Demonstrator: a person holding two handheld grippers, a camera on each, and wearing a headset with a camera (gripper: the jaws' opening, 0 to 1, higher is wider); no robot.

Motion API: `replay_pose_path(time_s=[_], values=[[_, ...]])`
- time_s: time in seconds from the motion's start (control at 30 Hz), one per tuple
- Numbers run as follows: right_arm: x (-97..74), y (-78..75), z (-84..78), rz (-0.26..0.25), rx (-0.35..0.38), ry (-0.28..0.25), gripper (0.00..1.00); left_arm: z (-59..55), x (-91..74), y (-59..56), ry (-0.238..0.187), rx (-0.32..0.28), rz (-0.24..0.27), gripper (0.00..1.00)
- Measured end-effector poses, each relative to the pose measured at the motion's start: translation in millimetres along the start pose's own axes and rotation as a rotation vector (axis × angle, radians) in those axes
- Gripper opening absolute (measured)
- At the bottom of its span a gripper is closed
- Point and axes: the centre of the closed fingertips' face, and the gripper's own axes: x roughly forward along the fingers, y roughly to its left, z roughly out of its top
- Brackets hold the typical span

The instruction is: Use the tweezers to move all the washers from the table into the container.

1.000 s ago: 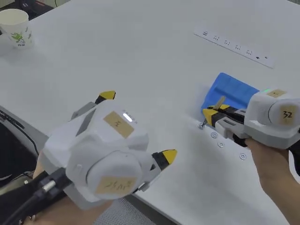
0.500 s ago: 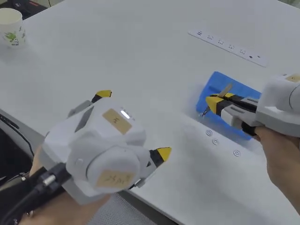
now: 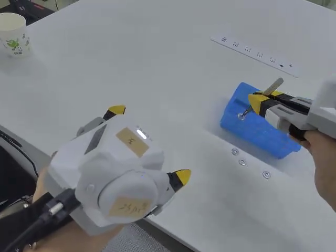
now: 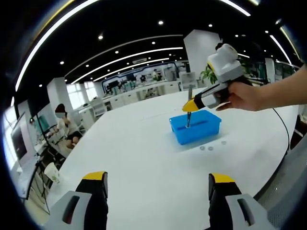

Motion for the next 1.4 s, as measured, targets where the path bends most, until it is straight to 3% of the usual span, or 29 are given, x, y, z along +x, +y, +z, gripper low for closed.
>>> replay_pose_path(time_s=[0.3, 0.87, 1.4], values=[[8.7, -10.6, -8.2, -0.028, -0.018, 0.018, 0.02, -2.6, 0.9, -0.9, 0.015, 0.012, -0.002, 0.88], [34.3, -31.6, -42.9, -0.058, -0.021, 0.092, 0.02, -4.9, 2.1, 0.3, 0.028, 0.020, 0.005, 0.87], [40.5, -36.6, -48.6, -0.072, -0.003, 0.097, 0.03, -6.3, 3.0, 0.6, 0.036, 0.024, 0.007, 0.87]])
